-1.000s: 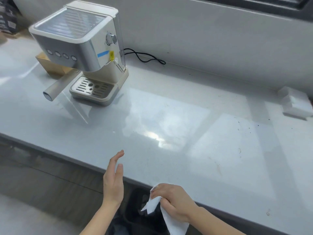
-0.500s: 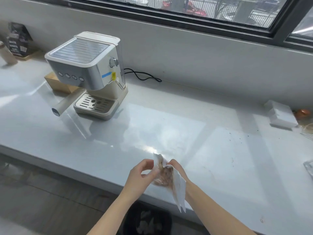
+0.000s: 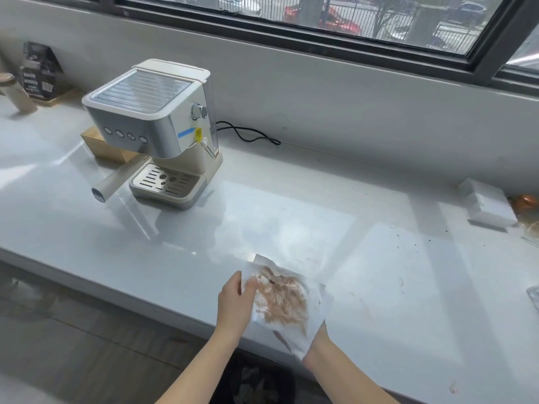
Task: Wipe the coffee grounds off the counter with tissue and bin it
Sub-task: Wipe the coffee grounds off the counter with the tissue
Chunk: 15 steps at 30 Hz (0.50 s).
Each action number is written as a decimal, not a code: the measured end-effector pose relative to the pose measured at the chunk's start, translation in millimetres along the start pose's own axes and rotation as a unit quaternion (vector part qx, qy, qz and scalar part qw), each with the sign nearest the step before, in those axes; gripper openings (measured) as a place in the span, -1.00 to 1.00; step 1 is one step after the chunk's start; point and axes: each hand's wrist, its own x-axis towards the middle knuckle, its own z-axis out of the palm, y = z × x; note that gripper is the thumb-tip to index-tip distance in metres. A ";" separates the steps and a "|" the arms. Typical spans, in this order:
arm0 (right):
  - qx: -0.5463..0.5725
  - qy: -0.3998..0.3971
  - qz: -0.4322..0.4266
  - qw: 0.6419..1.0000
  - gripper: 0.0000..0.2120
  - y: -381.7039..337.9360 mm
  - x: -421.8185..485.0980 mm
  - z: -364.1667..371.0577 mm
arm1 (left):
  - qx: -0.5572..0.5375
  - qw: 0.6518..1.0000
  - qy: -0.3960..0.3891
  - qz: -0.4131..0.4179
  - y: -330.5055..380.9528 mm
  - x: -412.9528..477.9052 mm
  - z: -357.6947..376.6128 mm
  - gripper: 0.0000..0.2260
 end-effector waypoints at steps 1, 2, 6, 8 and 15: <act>0.023 -0.004 0.003 1.000 -0.82 -1.6 -6.3 0.5 | -0.021 0.999 -0.002 -0.029 -1.8 3.2 -1.0 -0.71; 0.055 -0.028 0.008 0.998 -0.76 -2.9 -8.3 -0.3 | -0.041 0.998 -0.002 -0.056 -2.6 5.1 -1.5 -0.71; 0.014 -0.083 -0.062 0.994 -0.68 -13.8 -12.3 4.5 | -0.063 0.995 -0.006 -0.075 -0.1 5.9 4.3 -0.64; -0.096 -0.097 -0.114 0.984 -0.70 -18.3 -14.8 10.4 | -0.068 0.995 -0.019 -0.068 1.3 5.4 9.1 -0.68; -0.321 -0.096 -0.187 0.924 -0.73 -27.1 -21.1 36.6 | -0.105 0.993 -0.049 -0.035 12.7 2.2 23.0 -0.88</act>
